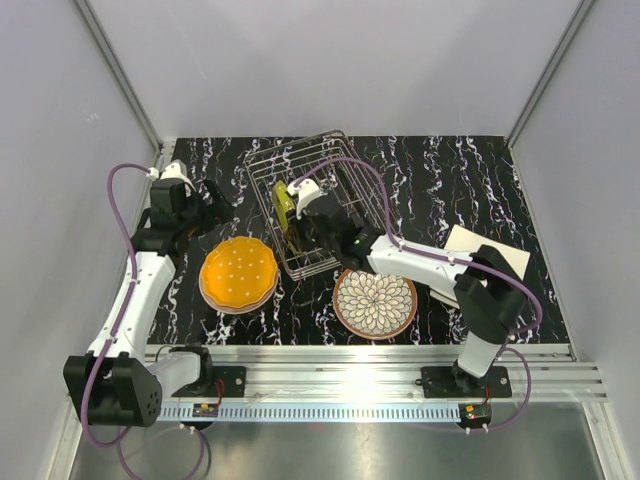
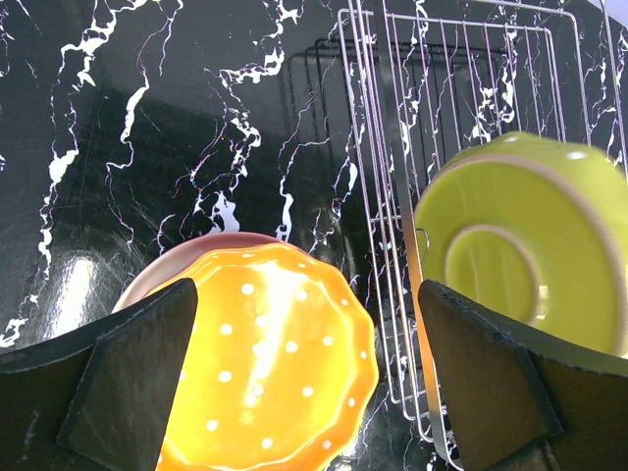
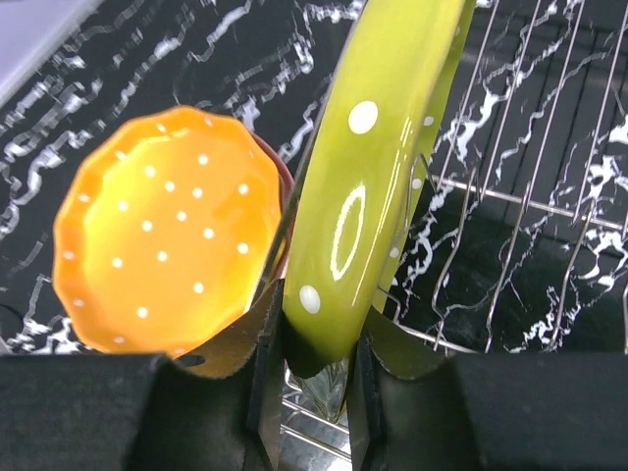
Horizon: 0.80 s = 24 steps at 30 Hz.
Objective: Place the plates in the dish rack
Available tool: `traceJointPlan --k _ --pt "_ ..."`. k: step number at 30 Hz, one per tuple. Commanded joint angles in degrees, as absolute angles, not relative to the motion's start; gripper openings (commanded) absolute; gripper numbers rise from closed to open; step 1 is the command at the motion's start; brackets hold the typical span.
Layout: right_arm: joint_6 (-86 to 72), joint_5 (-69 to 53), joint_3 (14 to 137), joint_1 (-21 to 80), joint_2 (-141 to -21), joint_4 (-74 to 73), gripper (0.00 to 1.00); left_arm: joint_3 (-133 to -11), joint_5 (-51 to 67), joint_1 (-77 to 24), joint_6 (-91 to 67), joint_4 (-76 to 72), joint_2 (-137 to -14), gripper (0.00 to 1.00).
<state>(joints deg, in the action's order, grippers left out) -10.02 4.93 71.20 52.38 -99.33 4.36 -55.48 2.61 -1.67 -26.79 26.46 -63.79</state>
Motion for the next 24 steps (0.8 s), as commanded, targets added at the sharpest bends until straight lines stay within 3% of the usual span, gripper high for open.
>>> traceJointPlan --k 1,5,6,8,10,16,24 --pt "-7.3 5.5 73.2 52.4 -99.4 11.8 0.0 -57.2 3.2 -1.3 -25.8 24.7 -62.6 0.99" --pt "-6.0 6.3 76.0 52.3 -102.7 9.1 0.07 -57.3 3.5 -1.3 -25.4 24.5 -62.4 0.99" --pt "-5.8 6.5 76.5 52.3 -103.4 8.5 0.19 -57.0 3.6 -1.3 -25.4 24.3 -62.1 0.99" --pt "-5.6 6.4 77.3 52.3 -104.4 7.5 0.33 -57.0 3.5 -1.3 -25.0 24.3 -61.7 0.99" --pt "-6.2 6.3 76.9 52.4 -104.1 7.8 0.57 -56.6 3.2 -1.3 -24.9 24.3 -61.3 0.99" --pt "-7.4 5.7 76.7 52.4 -101.6 6.9 0.77 -56.3 3.2 -1.3 -24.6 24.5 -60.4 0.99" --pt "-9.5 3.3 75.4 52.4 -93.1 4.8 0.82 -56.1 0.9 -1.4 -23.6 25.4 -58.1 0.99"
